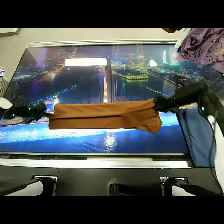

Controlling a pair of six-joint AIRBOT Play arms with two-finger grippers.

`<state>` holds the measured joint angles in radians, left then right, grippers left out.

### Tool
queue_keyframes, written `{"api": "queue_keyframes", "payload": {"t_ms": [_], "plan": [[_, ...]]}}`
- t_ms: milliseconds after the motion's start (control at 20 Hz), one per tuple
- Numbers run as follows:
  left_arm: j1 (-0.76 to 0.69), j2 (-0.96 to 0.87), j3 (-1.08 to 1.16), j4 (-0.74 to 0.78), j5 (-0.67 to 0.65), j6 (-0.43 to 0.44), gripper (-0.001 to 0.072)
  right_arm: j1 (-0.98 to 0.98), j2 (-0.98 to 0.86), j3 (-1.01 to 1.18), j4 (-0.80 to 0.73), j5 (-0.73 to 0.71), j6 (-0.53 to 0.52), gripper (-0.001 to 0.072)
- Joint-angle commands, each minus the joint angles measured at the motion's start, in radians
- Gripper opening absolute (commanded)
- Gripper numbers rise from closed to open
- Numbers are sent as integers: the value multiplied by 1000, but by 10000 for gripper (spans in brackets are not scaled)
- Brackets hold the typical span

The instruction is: Fold the clothes and pants, and hang the long-sleeved shirts on hangers.

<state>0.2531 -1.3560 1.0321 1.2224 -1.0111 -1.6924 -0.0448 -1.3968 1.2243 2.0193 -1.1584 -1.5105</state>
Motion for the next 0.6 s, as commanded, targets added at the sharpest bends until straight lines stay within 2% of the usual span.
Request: {"api": "queue_keyframes", "payload": {"t_ms": [0,250,300,350,400,450,500,550], "plan": [[-35,-180,142,1,26,32,15,1,-189,155,0,35,-39,20],[-70,-317,241,-2,24,34,25,0,-320,210,22,66,-71,22],[-74,-323,250,-2,24,34,99,0,-329,210,22,64,-72,24],[-76,-322,260,-3,24,30,265,0,-329,212,23,60,-72,100],[-75,-317,279,-2,11,31,460,-5,-327,233,21,26,-72,199],[-71,-312,306,8,-18,31,549,-20,-324,272,19,-34,-81,282],[-65,-305,341,35,-64,31,549,-44,-315,310,11,-85,-93,343],[-58,-297,374,63,-113,29,549,-88,-296,330,14,-113,-96,355]]}}
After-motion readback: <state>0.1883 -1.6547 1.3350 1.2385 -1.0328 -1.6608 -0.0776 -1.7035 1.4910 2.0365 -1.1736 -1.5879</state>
